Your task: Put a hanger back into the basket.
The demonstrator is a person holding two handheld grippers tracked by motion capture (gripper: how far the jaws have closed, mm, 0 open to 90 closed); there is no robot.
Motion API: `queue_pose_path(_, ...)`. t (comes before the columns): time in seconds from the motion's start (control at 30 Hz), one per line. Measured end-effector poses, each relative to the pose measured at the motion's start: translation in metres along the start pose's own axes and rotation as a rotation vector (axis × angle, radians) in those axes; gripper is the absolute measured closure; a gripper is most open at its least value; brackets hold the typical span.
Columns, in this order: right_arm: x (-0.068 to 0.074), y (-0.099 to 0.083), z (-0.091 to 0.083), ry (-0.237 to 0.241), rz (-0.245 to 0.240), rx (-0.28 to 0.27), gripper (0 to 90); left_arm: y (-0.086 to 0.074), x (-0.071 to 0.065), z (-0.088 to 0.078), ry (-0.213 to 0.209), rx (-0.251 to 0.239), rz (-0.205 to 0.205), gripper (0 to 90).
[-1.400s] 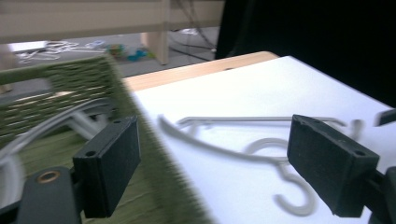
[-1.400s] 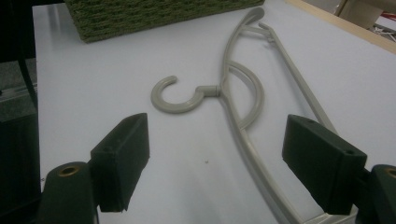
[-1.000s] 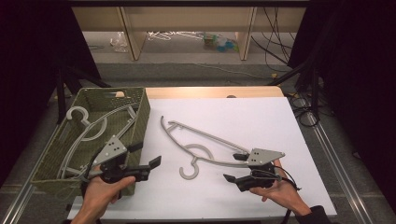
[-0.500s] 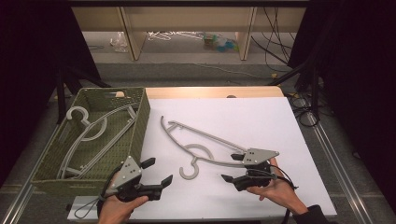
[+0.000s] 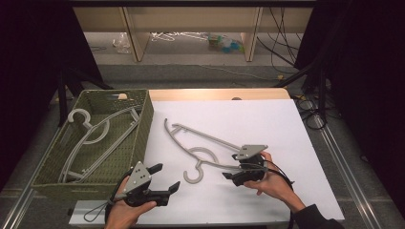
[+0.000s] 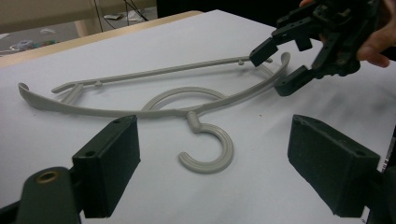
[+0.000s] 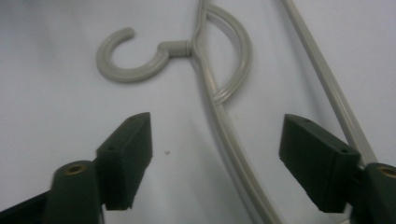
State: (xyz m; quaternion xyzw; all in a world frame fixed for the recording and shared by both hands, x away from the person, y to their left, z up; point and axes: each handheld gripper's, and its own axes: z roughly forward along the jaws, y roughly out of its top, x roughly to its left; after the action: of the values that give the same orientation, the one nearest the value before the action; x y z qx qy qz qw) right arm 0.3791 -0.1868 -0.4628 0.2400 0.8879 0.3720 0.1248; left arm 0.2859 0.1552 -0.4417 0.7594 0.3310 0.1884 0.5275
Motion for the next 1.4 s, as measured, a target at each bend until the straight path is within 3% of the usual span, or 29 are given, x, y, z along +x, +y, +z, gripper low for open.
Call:
queue_pose_path(0.03, -0.003, 0.002, 0.003, 0.012, -0.002, 0.032, 32.5, 0.000, 0.000, 0.000, -0.002, 0.001, 0.001, 16.8)
queue_pose_path(0.1, -0.006, 0.005, 0.011, 0.015, 0.018, 0.037, 33.7, 0.000, 0.000, 0.000, -0.004, 0.002, 0.004, 16.8)
queue_pose_path(0.23, -0.011, 0.009, 0.024, 0.055, 0.052, 0.106, 39.3, 0.000, 0.000, 0.000, -0.005, 0.002, 0.002, 16.8)
queue_pose_path(0.37, -0.014, 0.014, 0.032, 0.052, 0.044, 0.155, 43.6, 0.000, 0.000, 0.000, -0.006, 0.006, -0.003, 16.8)
queue_pose_path(0.4, -0.013, 0.015, 0.035, 0.050, 0.046, 0.163, 45.0, 0.000, 0.001, 0.000, -0.012, 0.005, 0.015, 16.8)
queue_pose_path(0.5, -0.014, 0.019, 0.039, 0.068, 0.035, 0.184, 49.9, 0.000, 0.000, 0.000, -0.013, 0.003, 0.001, 16.8)
queue_pose_path(0.63, -0.013, 0.024, 0.042, 0.054, 0.022, 0.246, 53.1, 0.000, 0.000, 0.000, -0.011, 0.005, -0.002, 16.9)
queue_pose_path(0.7, -0.014, 0.026, 0.043, 0.049, 0.024, 0.255, 56.1, 0.001, 0.001, 0.000, -0.016, 0.006, 0.016, 16.9)
queue_pose_path(0.73, -0.014, 0.026, 0.042, 0.051, 0.030, 0.262, 57.2, 0.000, 0.000, 0.000, -0.016, 0.006, -0.003, 16.9)
queue_pose_path(0.8, -0.016, 0.027, 0.043, 0.057, 0.036, 0.266, 59.3, 0.000, 0.000, 0.000, -0.019, 0.007, -0.003, 16.9)
queue_pose_path(1.07, -0.013, 0.039, 0.048, 0.046, -0.022, 0.361, 60.9, 0.000, 0.001, 0.000, -0.017, 0.009, -0.007, 17.0)
queue_pose_path(1.4, -0.010, 0.049, 0.052, 0.087, -0.056, 0.442, 77.7, 0.001, 0.001, -0.001, -0.018, 0.007, -0.004, 17.7)
